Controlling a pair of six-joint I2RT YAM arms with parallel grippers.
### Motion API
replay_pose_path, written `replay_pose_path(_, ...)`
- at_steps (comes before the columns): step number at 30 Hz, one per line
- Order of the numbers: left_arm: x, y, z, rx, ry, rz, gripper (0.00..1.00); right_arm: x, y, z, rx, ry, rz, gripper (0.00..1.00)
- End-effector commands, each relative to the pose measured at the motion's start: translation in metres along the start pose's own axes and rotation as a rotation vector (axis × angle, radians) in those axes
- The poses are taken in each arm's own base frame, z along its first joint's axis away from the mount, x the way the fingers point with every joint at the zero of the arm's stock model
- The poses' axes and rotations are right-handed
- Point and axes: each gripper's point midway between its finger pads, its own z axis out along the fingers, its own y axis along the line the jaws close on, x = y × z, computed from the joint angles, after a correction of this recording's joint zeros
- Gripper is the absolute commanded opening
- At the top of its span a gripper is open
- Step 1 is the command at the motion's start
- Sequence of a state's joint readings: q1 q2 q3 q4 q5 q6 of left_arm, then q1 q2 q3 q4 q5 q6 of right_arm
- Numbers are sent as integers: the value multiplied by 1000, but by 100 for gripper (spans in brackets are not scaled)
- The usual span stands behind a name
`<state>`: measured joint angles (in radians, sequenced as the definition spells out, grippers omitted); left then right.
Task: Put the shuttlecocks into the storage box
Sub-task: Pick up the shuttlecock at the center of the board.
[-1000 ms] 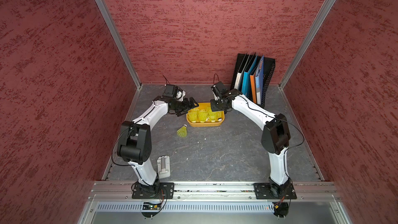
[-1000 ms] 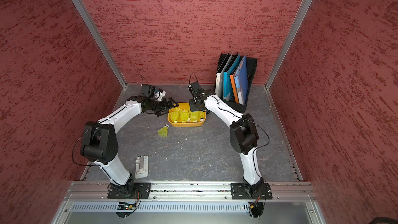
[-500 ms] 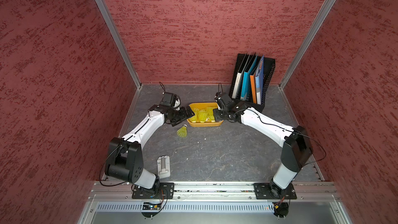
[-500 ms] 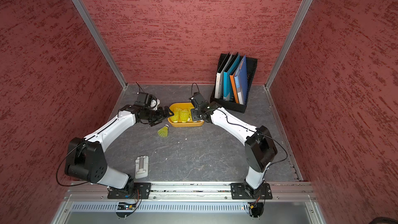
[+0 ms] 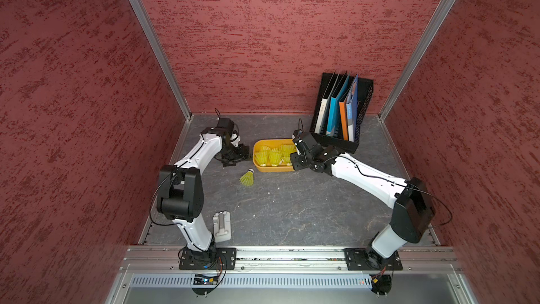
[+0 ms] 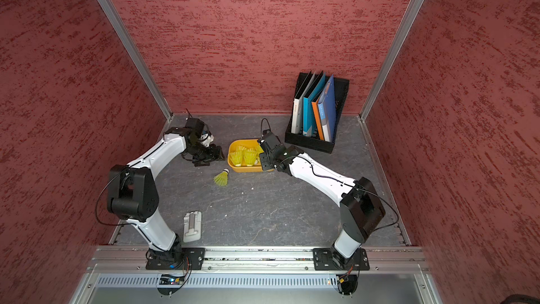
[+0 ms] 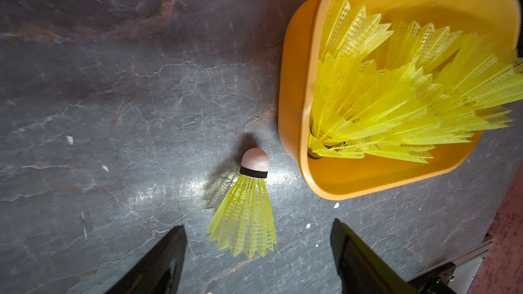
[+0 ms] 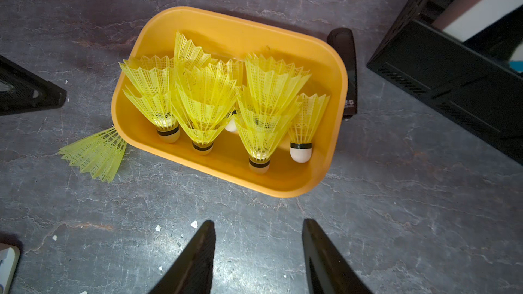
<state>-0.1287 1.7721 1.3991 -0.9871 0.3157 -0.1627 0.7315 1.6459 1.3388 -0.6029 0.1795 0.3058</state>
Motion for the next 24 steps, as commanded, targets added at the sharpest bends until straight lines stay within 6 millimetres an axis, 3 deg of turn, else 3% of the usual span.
replay_pose_path(1, 10, 2, 6, -20, 89, 65, 80, -19, -1, -16, -2, -70, -5, 54)
replay_pose_path(3, 11, 7, 10, -72, 116, 96, 80, -17, 2, -16, -17, -63, -14, 61)
replay_pose_path(7, 12, 11, 21, -130, 157, 156, 86, -11, 23, -21, -146, -48, -39, 86)
replay_pose_path(8, 13, 12, 23, -133, 164, 159, 87, -10, 29, -23, -185, -46, -41, 97)
replay_pose_path(15, 14, 18, 38, -165, 196, 173, 89, 5, 52, -27, -349, -14, 61, 98)
replay_pose_path(24, 12, 17, 55, -185, 222, 202, 88, 19, 49, -27, -370, -1, 155, 98)
